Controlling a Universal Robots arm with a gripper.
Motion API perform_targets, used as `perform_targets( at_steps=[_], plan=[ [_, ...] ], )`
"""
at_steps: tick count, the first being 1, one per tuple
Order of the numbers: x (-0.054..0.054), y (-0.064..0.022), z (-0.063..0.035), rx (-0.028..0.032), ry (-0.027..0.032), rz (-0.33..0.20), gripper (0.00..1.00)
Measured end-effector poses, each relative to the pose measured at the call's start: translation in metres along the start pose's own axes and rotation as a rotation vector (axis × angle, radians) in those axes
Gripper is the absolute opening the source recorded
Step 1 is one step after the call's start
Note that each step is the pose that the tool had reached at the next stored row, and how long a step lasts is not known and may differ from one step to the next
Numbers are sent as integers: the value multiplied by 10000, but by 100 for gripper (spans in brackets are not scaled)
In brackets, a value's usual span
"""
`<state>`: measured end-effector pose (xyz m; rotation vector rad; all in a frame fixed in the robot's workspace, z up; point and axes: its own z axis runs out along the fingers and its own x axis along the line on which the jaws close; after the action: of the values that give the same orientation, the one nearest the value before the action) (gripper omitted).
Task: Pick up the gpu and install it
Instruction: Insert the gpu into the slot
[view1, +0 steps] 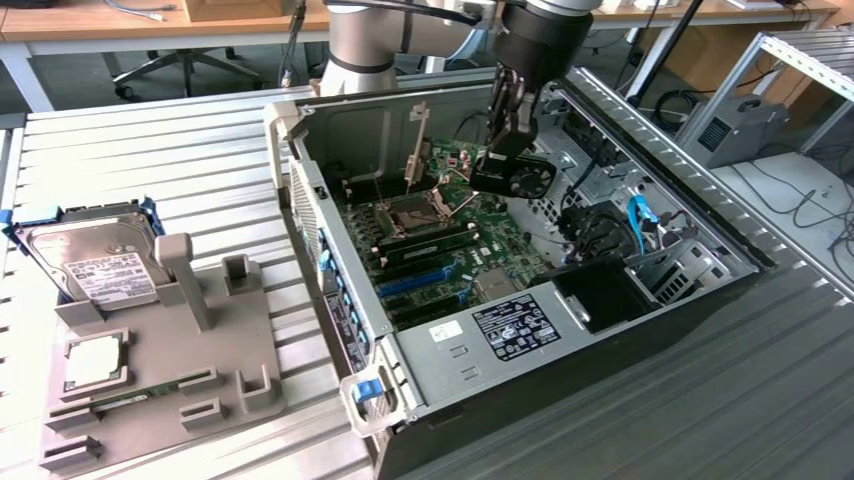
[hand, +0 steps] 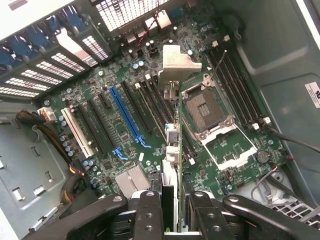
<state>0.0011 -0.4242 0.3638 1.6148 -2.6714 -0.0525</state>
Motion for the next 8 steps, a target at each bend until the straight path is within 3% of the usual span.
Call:
perform_targets(
  at_steps=[8],
  plan=[
    [0,0,0,0,4,-107,26]
  ],
)
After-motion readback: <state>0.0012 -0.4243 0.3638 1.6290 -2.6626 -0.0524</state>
